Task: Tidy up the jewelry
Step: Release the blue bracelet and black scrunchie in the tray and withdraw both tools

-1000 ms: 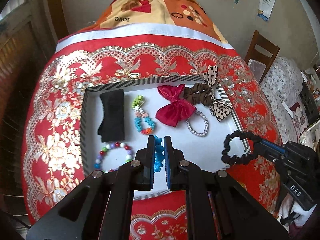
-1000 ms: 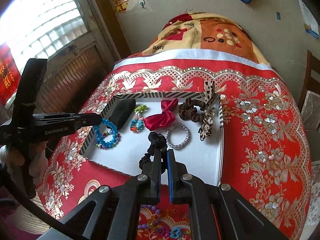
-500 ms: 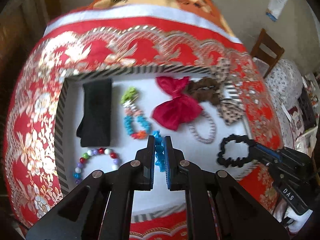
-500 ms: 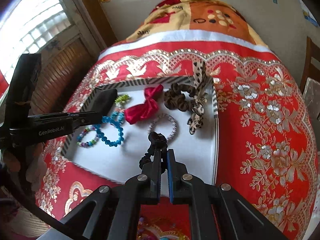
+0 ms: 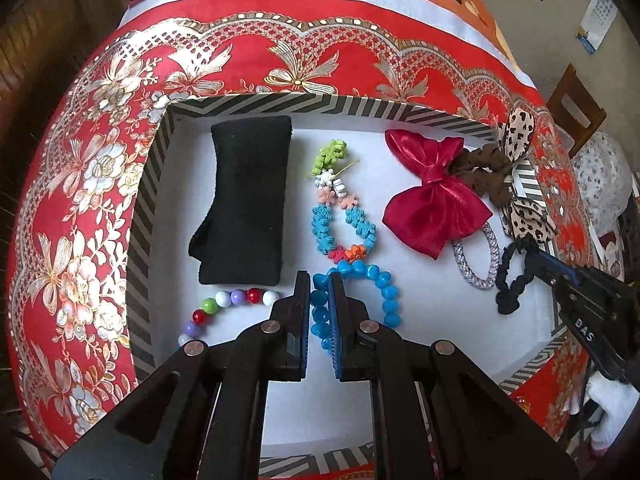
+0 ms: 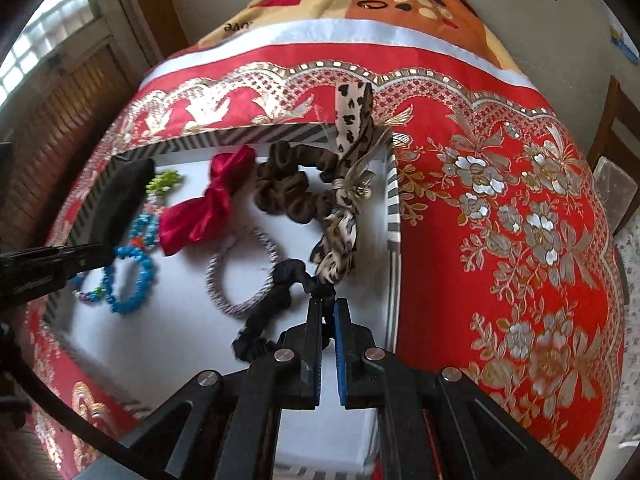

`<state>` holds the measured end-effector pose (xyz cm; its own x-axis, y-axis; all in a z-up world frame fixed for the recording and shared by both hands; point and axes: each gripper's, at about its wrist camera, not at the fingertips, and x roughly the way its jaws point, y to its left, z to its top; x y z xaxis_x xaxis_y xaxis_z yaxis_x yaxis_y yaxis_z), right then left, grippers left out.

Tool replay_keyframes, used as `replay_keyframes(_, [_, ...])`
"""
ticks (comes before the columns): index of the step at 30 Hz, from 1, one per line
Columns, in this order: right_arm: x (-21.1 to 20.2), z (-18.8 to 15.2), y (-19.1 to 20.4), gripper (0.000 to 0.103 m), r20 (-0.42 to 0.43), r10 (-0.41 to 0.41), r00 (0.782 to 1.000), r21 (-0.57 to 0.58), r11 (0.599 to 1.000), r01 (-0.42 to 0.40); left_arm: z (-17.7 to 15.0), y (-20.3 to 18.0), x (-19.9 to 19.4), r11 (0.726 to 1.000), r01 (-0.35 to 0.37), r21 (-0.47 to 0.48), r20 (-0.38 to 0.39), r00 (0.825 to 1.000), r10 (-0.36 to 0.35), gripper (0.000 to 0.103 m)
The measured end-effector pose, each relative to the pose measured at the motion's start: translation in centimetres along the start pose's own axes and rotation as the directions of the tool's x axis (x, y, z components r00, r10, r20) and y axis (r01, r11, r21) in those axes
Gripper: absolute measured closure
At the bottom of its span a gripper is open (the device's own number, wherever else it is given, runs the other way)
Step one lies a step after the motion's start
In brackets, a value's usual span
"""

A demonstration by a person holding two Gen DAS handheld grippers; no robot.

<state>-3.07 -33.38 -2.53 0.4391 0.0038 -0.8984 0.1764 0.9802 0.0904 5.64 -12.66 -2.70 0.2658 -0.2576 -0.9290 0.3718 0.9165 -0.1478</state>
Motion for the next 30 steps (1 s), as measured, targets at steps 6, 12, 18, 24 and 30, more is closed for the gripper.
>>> replay_keyframes(6, [0.7, 0.2, -0.3, 0.093, -0.009, -0.012, 1.000, -0.008, 1.000, 0.012, 0.3, 0.2, -0.1, 0.999, 0.038, -0.022, 0.005, 0.999, -0.038, 0.070])
replay_keyframes(12, [-1.0, -0.7, 0.0, 0.075, 0.023, 0.048, 0.999, 0.005, 0.999, -0.048, 0.2, 0.3, -0.6, 0.998, 0.051, -0.048, 0.018, 0.999, -0.051, 0.062])
replay_keyframes(18, [-3.2, -1.4, 0.2, 0.071, 0.064, 0.072, 0.995, 0.030, 0.997, -0.074, -0.6, 0.3, -2.0, 0.999, 0.029, -0.029, 0.033, 0.999, -0.028, 0.062])
replay_keyframes(24, [-5.2, -1.8, 0.6, 0.067, 0.099, 0.083, 0.992, 0.049, 0.995, -0.088, -1.8, -0.1, -3.6, 1.000, 0.001, -0.008, 0.066, 0.998, -0.001, 0.062])
replay_keyframes(30, [-7.7, -2.9, 1.7, 0.064, 0.134, 0.091, 0.987, 0.040, 0.995, -0.097, -3.6, -0.3, -5.5, 1.000, -0.024, 0.008, 0.099, 0.995, 0.023, 0.062])
